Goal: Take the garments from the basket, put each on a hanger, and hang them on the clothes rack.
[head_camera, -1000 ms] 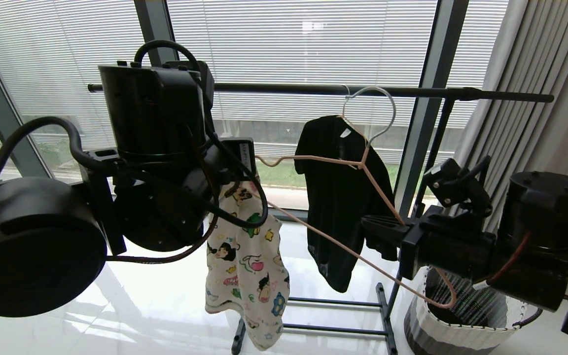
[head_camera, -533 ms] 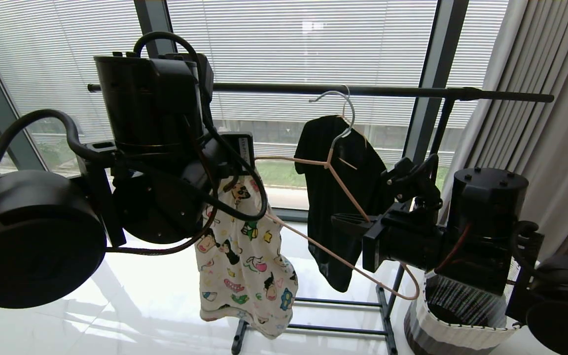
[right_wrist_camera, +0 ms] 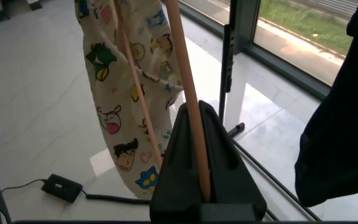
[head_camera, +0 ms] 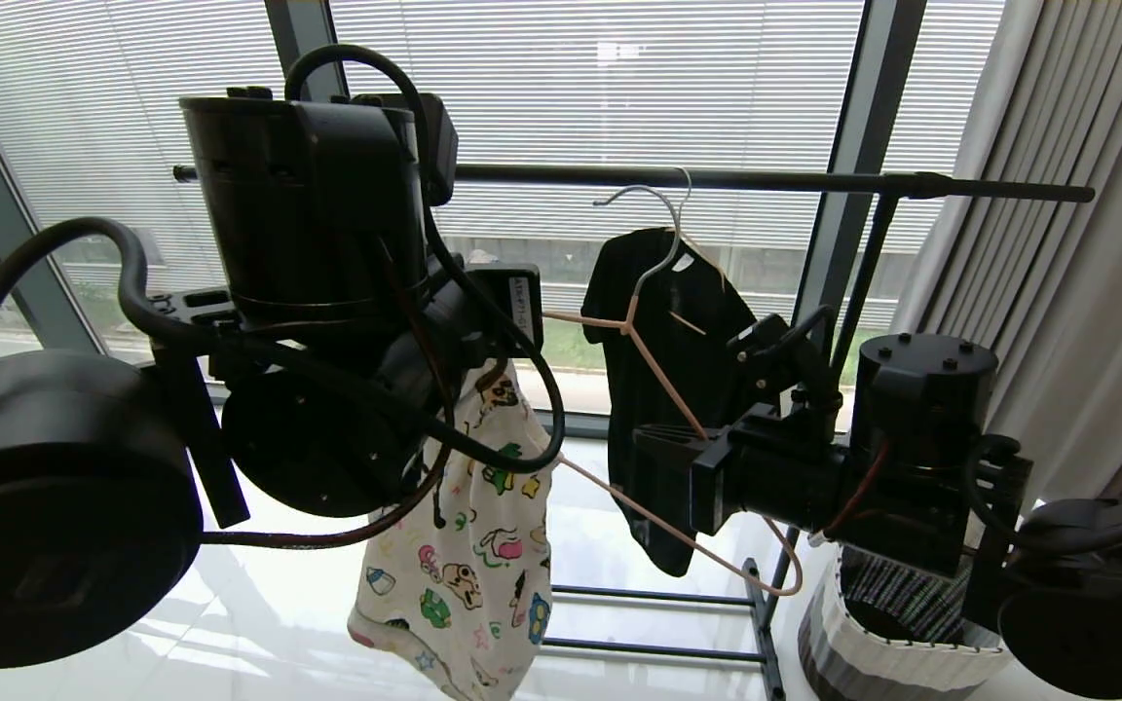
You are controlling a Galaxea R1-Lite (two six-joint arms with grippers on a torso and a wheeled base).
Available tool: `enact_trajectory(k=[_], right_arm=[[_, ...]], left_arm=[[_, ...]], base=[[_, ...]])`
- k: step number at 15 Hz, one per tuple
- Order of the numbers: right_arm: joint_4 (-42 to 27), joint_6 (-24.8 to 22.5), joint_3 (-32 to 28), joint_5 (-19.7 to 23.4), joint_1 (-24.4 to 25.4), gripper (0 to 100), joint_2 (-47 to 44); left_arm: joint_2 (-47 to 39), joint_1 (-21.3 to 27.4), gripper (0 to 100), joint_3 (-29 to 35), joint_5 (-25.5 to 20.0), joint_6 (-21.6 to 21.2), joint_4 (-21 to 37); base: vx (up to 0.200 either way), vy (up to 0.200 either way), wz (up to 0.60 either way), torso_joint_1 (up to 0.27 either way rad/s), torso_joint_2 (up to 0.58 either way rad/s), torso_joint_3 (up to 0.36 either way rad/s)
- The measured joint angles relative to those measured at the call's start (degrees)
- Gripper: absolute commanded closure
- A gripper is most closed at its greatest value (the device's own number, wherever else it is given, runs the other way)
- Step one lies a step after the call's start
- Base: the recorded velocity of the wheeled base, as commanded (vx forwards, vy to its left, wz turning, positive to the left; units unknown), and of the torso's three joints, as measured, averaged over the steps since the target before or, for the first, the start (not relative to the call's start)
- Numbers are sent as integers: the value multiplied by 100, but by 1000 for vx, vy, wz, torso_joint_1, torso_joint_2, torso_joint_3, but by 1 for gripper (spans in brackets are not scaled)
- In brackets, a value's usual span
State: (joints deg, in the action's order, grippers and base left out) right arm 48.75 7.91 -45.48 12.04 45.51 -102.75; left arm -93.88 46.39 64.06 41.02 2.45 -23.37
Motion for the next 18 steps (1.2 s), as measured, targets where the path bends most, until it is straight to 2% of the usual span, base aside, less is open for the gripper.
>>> enact_trajectory(k=[4, 8, 12, 17, 18], right_arm=[[0, 68, -73, -33, 258, 100, -74], [66, 235, -328, -457, 499, 100, -232], [101, 344, -432, -806, 542, 100, -312], [238, 357, -438, -1098, 545, 100, -317], [243, 350, -438, -1103, 545, 100, -311]], left_arm=[[-39, 179, 100, 21, 0, 113, 5], [-44, 469, 100, 74, 2, 400, 9], [11, 524, 100, 22, 9, 406, 9], [227, 533, 100, -425, 2, 367, 13], [267, 538, 0, -458, -2, 367, 11]], base=[[0, 0, 0, 0, 0, 0], [0, 0, 0, 0, 0, 0], [0, 0, 0, 0, 0, 0], [0, 0, 0, 0, 0, 0], [0, 0, 0, 0, 0, 0]])
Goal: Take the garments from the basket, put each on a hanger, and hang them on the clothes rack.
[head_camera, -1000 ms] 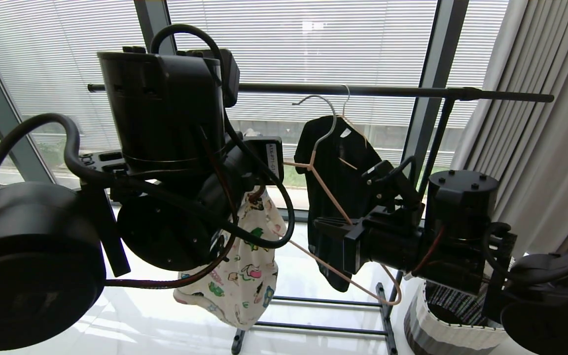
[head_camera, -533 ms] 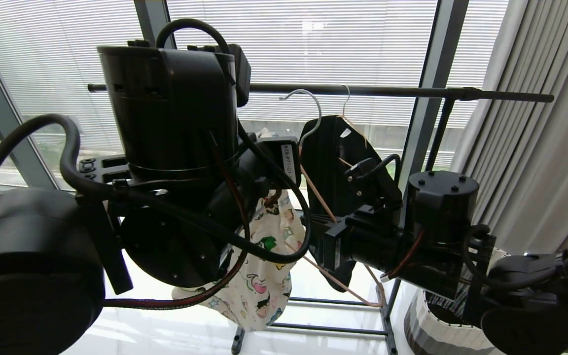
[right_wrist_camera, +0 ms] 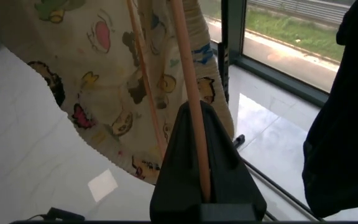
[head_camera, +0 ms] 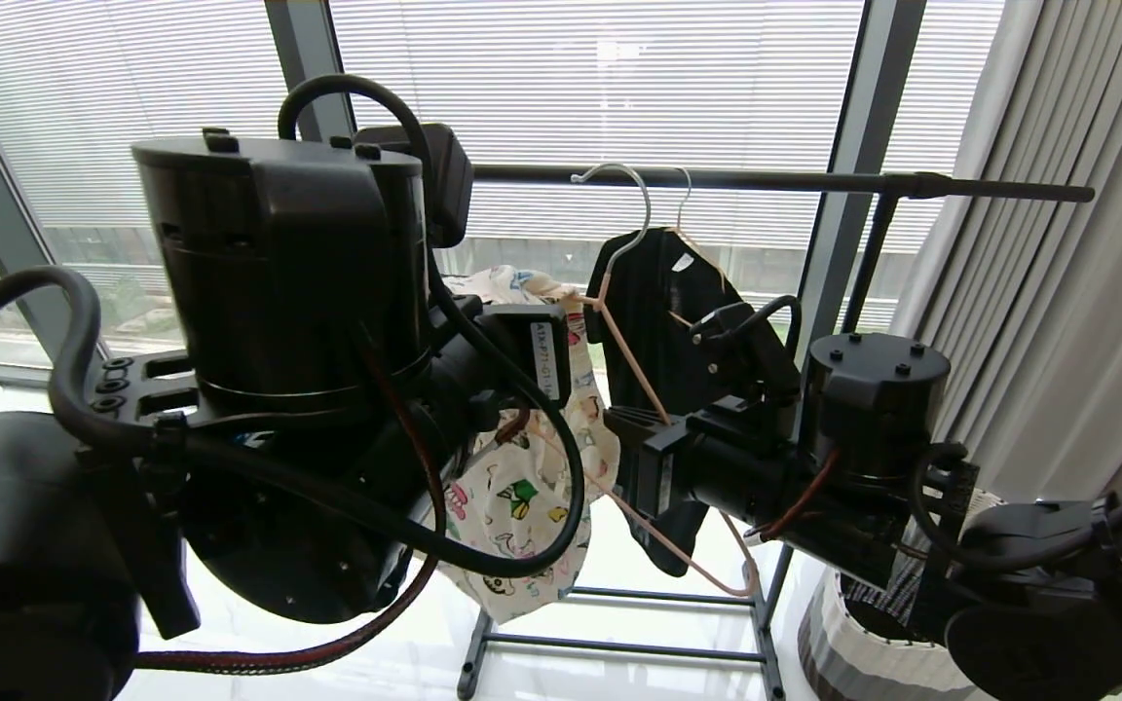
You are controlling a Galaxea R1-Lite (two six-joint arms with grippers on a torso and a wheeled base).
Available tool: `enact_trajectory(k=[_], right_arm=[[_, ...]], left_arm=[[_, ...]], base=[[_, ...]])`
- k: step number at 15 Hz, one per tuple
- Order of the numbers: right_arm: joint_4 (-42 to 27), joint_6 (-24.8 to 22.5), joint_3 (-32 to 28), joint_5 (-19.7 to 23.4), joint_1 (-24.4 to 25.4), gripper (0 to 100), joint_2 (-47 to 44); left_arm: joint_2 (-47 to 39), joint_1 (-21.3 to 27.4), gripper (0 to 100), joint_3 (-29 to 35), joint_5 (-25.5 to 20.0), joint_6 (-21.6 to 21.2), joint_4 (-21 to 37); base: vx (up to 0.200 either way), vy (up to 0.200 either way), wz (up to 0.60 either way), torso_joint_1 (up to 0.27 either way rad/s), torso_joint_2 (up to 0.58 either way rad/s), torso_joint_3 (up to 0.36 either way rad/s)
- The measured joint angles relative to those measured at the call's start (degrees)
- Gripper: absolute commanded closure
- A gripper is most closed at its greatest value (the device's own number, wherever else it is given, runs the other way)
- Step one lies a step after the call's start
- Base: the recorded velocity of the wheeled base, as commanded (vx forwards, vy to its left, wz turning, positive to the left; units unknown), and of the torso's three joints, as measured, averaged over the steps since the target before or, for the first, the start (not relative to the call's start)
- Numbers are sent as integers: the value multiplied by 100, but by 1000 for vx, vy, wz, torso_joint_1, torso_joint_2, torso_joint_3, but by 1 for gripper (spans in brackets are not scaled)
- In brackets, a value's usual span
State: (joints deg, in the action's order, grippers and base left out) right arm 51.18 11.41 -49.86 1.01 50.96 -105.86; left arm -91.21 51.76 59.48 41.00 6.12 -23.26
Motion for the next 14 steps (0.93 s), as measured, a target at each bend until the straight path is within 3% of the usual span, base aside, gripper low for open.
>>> enact_trajectory(k=[7, 9, 11, 12, 14], right_arm=[[474, -143, 52, -369, 100, 100, 162], [482, -372, 227, -328, 22, 100, 306], [479, -529, 579, -12, -146, 100, 510], [482, -657, 819, 278, -256, 100, 636], [474, -1057, 1379, 990, -579, 100, 920]], left_arm=[[273, 306, 0, -350, 9, -44, 73], [477, 238, 0, -636, 13, -130, 71], [795, 39, 0, -1042, -60, -467, 71], [992, -85, 0, -1251, -347, -585, 66], [1470, -341, 0, -1643, -1464, -912, 52]], base=[[0, 0, 0, 0, 0, 0], [0, 0, 0, 0, 0, 0], [0, 0, 0, 0, 0, 0], [0, 0, 0, 0, 0, 0], [0, 0, 0, 0, 0, 0]])
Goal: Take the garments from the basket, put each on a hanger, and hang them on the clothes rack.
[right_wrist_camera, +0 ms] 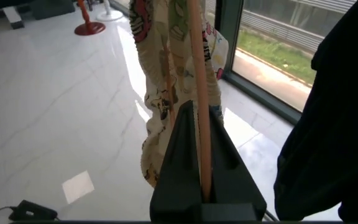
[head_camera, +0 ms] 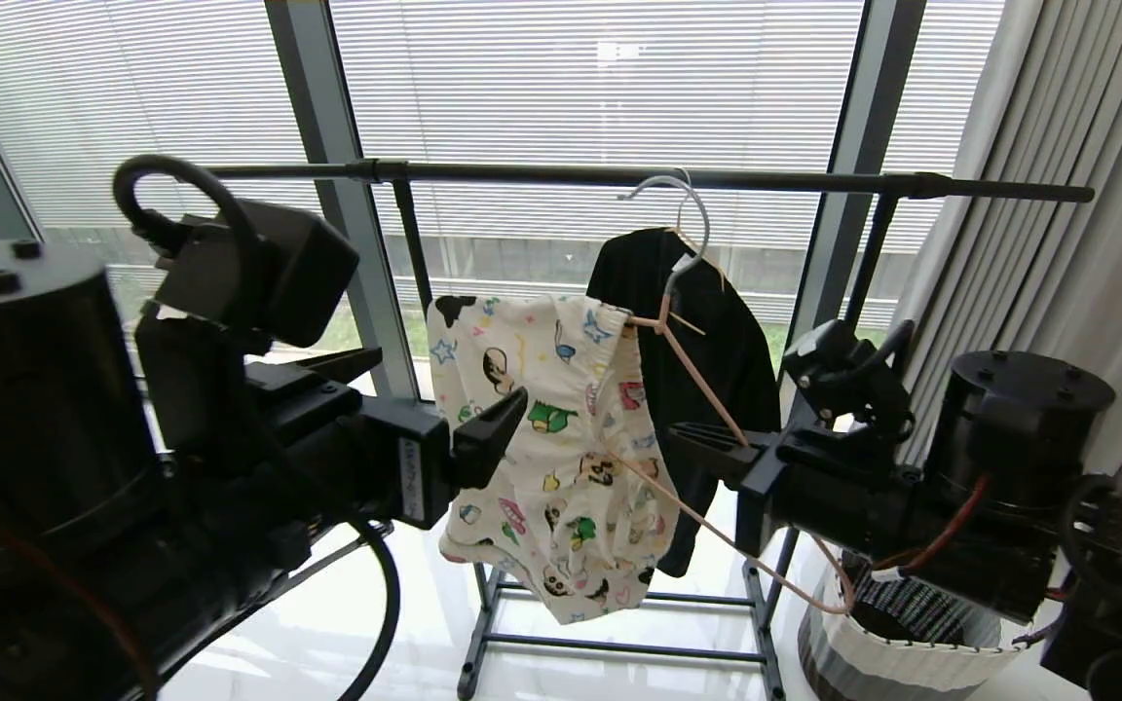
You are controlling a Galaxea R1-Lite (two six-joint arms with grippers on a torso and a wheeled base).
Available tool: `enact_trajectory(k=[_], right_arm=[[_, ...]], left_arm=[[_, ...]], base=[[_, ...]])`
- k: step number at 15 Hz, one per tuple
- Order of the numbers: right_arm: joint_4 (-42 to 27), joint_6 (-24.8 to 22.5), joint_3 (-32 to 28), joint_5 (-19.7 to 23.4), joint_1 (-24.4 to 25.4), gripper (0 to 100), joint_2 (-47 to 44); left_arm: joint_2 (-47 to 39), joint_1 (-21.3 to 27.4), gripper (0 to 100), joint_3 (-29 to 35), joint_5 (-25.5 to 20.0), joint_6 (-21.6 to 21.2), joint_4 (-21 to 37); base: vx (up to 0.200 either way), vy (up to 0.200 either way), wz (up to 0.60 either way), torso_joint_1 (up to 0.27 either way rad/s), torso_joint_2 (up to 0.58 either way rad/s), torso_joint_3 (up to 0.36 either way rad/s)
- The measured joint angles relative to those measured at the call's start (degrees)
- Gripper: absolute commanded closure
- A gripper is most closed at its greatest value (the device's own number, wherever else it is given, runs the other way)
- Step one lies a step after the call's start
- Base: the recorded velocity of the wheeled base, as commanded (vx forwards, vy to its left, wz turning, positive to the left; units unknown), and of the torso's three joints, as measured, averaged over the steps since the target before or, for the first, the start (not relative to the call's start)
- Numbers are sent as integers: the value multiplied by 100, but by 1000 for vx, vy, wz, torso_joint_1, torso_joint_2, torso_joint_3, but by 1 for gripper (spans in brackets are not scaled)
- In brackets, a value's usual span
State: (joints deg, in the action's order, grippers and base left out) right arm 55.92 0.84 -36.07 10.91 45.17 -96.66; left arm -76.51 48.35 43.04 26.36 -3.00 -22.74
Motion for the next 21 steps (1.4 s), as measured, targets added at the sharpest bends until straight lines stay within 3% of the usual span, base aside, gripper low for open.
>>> enact_trajectory(k=[3, 5, 8, 10, 14, 21], right_arm=[[7, -474, 798, 912, -350, 100, 499], [7, -744, 1287, 1246, -418, 100, 789], [2, -1345, 2009, 1725, -416, 100, 1100], [5, -1485, 2260, 1774, -184, 100, 1218], [0, -1693, 2332, 1755, 400, 100, 1226], [-9, -2137, 2320, 1749, 773, 100, 1202]], left_arm=[[717, -634, 0, -750, -1648, -1189, 2], [986, -791, 0, -1063, -2064, -1367, 11], [1028, -452, 0, -1218, -2141, -1384, 7], [885, -23, 0, -1340, -2146, -1496, 11], [421, 622, 0, -1445, -2141, -1659, -15], [33, 906, 0, -1601, -2138, -1662, -22]], base=[[0, 0, 0, 0, 0, 0], [0, 0, 0, 0, 0, 0], [0, 0, 0, 0, 0, 0], [0, 0, 0, 0, 0, 0], [0, 0, 0, 0, 0, 0], [0, 0, 0, 0, 0, 0]])
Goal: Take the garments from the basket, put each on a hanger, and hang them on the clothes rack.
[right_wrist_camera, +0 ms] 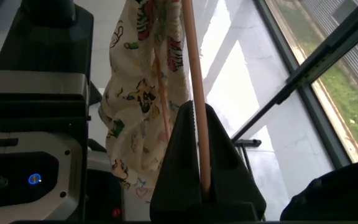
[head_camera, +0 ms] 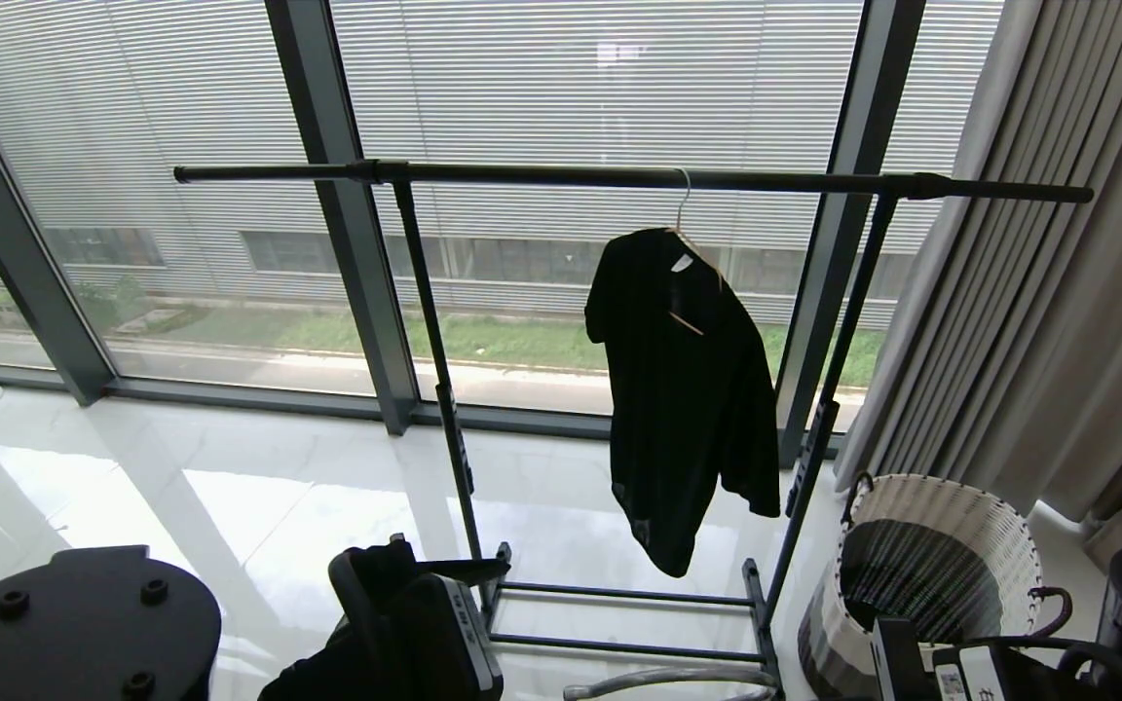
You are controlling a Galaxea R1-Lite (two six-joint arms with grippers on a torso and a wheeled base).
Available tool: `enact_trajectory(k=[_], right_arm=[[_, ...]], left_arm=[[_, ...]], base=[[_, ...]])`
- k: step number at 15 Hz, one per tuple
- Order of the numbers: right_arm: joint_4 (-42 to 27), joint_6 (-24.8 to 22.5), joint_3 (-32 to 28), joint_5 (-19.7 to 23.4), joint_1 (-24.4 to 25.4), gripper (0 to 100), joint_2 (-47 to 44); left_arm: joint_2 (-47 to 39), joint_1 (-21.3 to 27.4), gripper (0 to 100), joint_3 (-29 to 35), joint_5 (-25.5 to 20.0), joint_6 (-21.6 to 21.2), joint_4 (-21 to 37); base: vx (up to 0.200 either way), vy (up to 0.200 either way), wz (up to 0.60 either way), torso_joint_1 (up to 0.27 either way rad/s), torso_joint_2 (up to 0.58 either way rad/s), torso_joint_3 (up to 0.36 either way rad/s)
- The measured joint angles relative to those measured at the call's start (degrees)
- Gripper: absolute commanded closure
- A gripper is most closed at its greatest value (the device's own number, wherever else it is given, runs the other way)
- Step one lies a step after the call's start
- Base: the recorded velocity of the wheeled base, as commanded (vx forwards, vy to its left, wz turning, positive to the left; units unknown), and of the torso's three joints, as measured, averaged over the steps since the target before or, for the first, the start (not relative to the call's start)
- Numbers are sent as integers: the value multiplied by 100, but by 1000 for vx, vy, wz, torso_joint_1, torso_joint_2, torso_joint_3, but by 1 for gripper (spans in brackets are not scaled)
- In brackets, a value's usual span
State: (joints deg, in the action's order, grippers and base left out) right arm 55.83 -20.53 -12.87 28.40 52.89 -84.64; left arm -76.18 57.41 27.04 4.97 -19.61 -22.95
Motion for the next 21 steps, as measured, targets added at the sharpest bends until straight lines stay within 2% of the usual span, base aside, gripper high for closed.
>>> enact_trajectory(k=[1, 10, 11, 13, 16, 21], right_arm=[[0, -49, 0, 0, 27, 100, 0], [2, -100, 21, -18, 154, 100, 10], [2, -100, 32, -18, 156, 0, 13], [22, -112, 43, -46, 168, 0, 20], [13, -77, 30, -621, 101, 0, 38], [11, -66, -84, -706, -235, 0, 73]], left_arm=[[-28, 11, 100, -6, 0, 2, 5], [-182, 166, 100, 49, -7, 40, 18], [-194, 163, 100, 61, -9, 62, 9], [-210, 160, 100, 71, -11, 90, -15], [-212, 6, 100, -9, 11, 95, -13], [-77, -501, 100, -343, 74, 71, -4]], base=[[0, 0, 0, 0, 0, 0], [0, 0, 0, 0, 0, 0], [0, 0, 0, 0, 0, 0], [0, 0, 0, 0, 0, 0], [0, 0, 0, 0, 0, 0], [0, 0, 0, 0, 0, 0]])
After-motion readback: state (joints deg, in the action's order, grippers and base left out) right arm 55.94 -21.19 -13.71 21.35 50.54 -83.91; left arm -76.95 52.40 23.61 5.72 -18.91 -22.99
